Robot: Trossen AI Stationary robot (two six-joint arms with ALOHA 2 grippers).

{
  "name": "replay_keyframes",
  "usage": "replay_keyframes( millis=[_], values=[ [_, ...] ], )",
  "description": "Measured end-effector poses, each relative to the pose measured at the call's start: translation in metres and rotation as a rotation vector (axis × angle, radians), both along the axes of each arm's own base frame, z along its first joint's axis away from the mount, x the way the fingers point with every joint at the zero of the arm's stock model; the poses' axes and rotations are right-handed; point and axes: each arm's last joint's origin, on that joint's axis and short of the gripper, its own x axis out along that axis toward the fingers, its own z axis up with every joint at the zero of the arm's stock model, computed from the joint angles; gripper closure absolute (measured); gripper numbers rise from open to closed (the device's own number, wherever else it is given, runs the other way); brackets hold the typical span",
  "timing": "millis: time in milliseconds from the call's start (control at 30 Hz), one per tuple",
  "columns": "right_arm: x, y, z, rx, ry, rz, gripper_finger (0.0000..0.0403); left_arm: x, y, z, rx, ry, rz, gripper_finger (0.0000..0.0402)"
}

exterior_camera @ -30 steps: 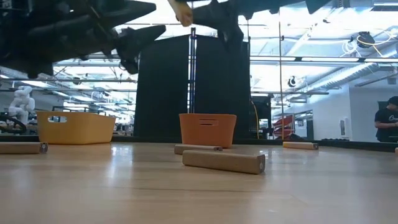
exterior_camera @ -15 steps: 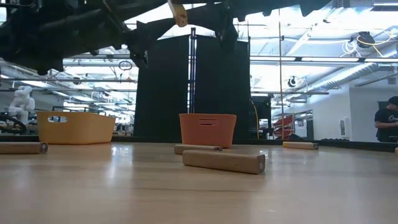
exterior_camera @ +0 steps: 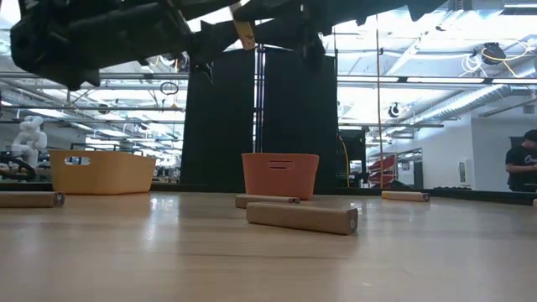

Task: Sort blocks
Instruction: Put the yellow block into the yellow bin

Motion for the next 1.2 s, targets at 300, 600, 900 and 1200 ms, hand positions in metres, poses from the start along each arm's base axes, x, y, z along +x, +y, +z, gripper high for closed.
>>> replay_keyframes(
  millis=[300,600,900,1200],
  values=[
    [0.000,-0.001,-0.001,-0.008,0.010,-0.023,0.0309,0.001,0.001,0.000,-0.013,0.004,0.050,0.0246],
    [-0.001,-0.001,-0.001,-0.061,0.025,-0.008,0.0277,0.002,0.004,-0.002,-0.012,0.035,0.112,0.0318],
    [-0.015,-0.015,0.007,-0.159,0.141,-0.013,0.0214,-0.007,0.032,0.014,-0.010,0.087,0.244,0.0318],
    [-0.029,-0.021,-0.015,-0.216,0.423,-0.008,0.0208,-0.074,0.085,0.059,0.110,0.599,0.895,0.0318]
  ],
)
